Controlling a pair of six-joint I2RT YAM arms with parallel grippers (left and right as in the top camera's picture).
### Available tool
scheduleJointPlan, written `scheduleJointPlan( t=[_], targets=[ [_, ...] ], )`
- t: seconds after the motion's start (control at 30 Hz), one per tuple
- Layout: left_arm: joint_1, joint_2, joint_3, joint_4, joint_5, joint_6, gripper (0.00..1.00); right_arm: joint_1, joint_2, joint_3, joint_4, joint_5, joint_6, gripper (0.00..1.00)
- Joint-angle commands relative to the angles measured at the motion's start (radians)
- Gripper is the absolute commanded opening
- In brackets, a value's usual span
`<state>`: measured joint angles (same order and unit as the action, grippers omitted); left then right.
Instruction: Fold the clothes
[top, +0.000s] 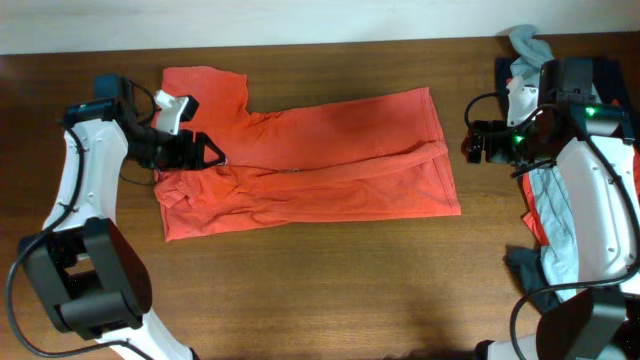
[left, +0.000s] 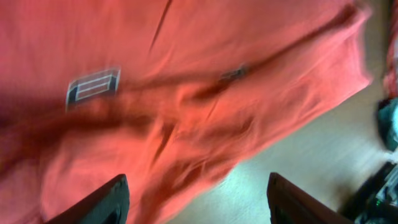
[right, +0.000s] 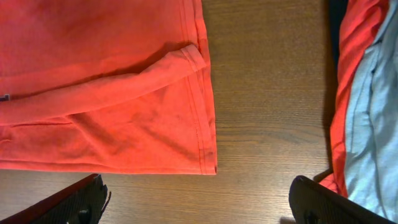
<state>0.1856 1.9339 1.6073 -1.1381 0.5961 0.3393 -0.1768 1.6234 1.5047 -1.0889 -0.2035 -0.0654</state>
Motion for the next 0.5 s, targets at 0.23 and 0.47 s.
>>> scheduleJointPlan(
  t=[0.23, 0.47],
  targets=[
    [-0.011, 0.004, -0.006, -0.026, -0.488, -0.303, 0.41, 0.0, 0.006, -0.003, 0.001, 0.016, -0.009, 0.99],
    [-0.068, 0.064, -0.065, -0.045, -0.478, -0.333, 0.47, 0.0, 0.006, -0.003, -0.005, 0.016, -0.009, 0.99]
  ],
)
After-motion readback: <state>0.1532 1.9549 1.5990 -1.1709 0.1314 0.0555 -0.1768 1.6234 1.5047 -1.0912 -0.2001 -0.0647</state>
